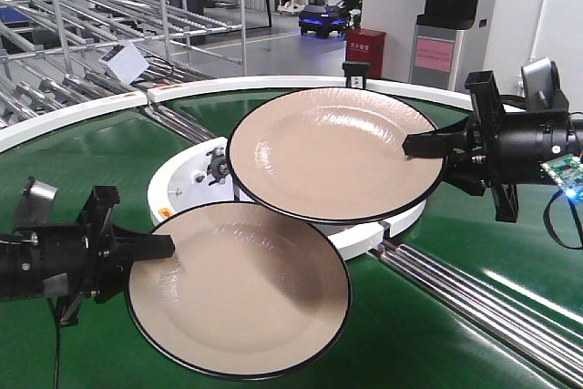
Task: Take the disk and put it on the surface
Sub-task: 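Lift both plates off the conveyor with both grippers, then drive the base to the steel counter holding both plates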
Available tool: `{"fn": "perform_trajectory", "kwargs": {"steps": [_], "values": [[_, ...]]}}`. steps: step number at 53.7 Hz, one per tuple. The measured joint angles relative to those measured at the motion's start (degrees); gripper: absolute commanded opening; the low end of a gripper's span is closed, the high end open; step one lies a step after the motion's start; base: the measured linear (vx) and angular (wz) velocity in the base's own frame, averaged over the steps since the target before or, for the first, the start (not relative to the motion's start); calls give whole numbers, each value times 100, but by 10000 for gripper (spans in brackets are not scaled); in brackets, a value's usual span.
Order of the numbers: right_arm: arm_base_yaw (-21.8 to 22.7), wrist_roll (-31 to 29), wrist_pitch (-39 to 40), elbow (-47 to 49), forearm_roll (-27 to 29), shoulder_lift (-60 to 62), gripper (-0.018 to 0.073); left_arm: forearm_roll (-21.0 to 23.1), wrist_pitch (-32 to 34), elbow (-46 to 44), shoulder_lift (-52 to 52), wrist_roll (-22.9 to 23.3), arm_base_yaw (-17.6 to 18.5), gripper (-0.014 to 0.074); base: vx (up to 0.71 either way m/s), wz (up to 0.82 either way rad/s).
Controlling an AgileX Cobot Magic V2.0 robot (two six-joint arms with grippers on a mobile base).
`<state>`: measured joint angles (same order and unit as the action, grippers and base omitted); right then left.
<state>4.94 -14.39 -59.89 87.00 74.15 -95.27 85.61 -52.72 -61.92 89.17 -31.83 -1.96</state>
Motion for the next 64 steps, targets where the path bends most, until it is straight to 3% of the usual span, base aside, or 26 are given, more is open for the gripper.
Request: {"fn": "perform_trajectory", "kwargs": {"steps": [64], "values": [[0,-10,5,0,0,0,-8,0,18,0,0,5,2,-4,-4,0]]}}
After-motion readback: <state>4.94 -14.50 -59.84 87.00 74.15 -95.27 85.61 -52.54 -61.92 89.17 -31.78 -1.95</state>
